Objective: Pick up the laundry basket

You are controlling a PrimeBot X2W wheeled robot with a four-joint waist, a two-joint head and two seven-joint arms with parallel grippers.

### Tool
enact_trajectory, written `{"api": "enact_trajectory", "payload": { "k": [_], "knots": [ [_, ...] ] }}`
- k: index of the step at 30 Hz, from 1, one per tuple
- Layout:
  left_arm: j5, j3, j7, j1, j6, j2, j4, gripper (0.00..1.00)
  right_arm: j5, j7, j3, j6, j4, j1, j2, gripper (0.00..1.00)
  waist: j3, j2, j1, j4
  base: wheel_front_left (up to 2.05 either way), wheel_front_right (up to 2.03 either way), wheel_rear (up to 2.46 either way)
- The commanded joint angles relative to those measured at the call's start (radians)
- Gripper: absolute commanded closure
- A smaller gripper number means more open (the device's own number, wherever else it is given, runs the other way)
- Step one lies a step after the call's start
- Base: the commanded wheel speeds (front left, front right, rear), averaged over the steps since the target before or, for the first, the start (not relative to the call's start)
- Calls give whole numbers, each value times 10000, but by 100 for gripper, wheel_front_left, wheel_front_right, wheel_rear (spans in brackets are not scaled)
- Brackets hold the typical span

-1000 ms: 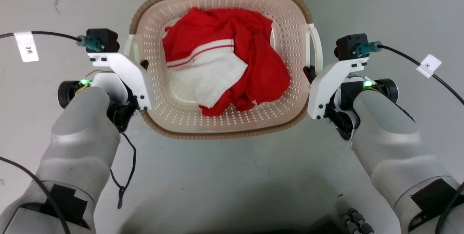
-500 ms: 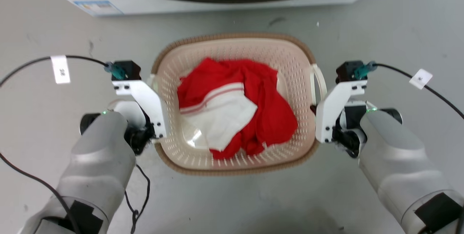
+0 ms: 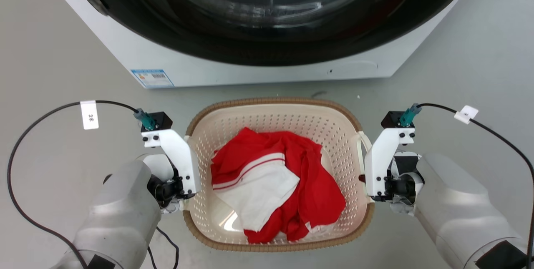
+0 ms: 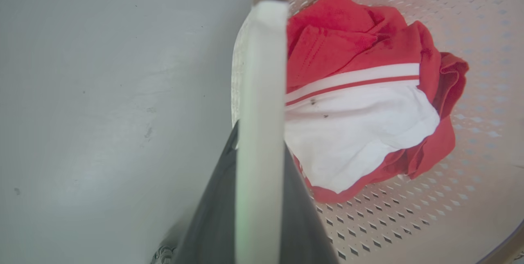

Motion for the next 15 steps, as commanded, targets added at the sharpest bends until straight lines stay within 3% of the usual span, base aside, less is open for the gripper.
{"api": "enact_trajectory", "payload": {
  "k": [1, 15],
  "knots": [
    [-111, -26, 75, 60, -56, -158, -84, 100, 72, 101, 28, 35, -17, 127, 111, 100, -487, 0, 1, 41, 0, 0, 0],
    [-867, -425, 1134, 516, -79, -352, -47, 100, 497, 1490, -43, 36, 312, 227, 88, 100, -1985, 0, 1, 208, 0, 0, 0]
  ]
}}
